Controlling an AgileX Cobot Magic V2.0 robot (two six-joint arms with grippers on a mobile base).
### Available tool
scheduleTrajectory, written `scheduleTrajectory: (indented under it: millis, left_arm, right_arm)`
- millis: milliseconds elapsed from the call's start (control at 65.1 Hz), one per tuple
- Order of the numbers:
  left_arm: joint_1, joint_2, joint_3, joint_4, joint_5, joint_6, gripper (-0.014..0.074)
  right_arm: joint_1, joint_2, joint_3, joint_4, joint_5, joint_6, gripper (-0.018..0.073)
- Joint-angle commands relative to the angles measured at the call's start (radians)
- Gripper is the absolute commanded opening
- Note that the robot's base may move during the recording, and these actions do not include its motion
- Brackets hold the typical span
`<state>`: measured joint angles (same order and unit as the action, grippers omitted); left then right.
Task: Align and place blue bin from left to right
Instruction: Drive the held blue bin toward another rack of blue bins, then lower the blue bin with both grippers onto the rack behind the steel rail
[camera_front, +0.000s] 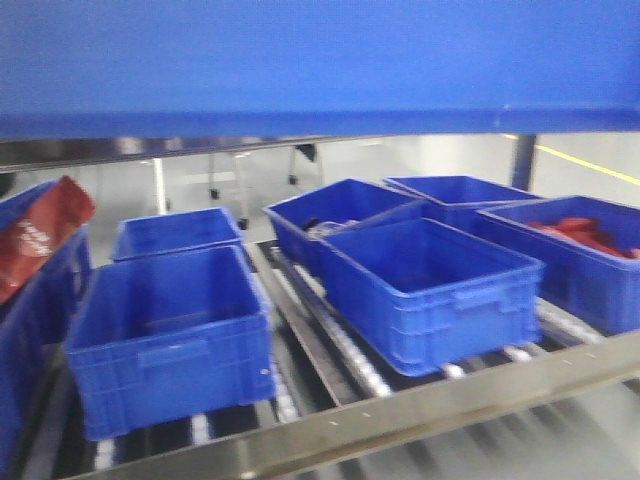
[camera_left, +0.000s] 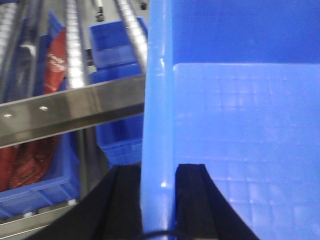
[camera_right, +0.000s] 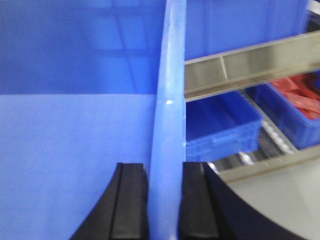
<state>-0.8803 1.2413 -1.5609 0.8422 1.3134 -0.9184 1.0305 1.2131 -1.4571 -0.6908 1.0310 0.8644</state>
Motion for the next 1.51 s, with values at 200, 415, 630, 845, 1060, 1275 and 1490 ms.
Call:
scheduleTrajectory:
  millis: [200,415,630,845,1060,1275,1490]
  left_arm:
    - [-0.014,0.000,-0.008,0.025,-0.092,-0.009,-0.0111]
    - [-0.014,0.000,-0.008,0.025,-0.092,-0.009,-0.0111]
    - [-0.014,0.000,-0.008,0.025,-0.092,-0.009,-0.0111]
    - [-0.014,-0.001,-0.008,0.027,-0.092,-0.009,-0.0111]
    - [-0.014,-0.001,-0.008,0.027,-0.092,-0.009,-0.0111]
    - [-0.014,-0.001,-0.008,0.027,-0.092,-0.009,-0.0111]
    - [-0.014,-0.001,-0.008,0.027,-0.092,-0.009,-0.0111]
  right_arm:
    - [0.016,-0.010,-0.009,-0.003,-0.213,-0.013,-0.0078]
    - [0.016,-0.010,-0.009,-0.003,-0.213,-0.013,-0.0078]
    - [0.016,-0.010,-0.009,-0.003,-0.213,-0.013,-0.0078]
    - [0.016,-0.010,-0.009,-0.003,-0.213,-0.013,-0.0078]
    - [0.016,-0.010,-0.009,-0.003,-0.213,-0.013,-0.0078]
    - [0.016,-0.010,-0.009,-0.003,-0.213,-0.013,-0.0078]
    - [0.016,-0.010,-0.009,-0.003,-0.213,-0.013,-0.0078]
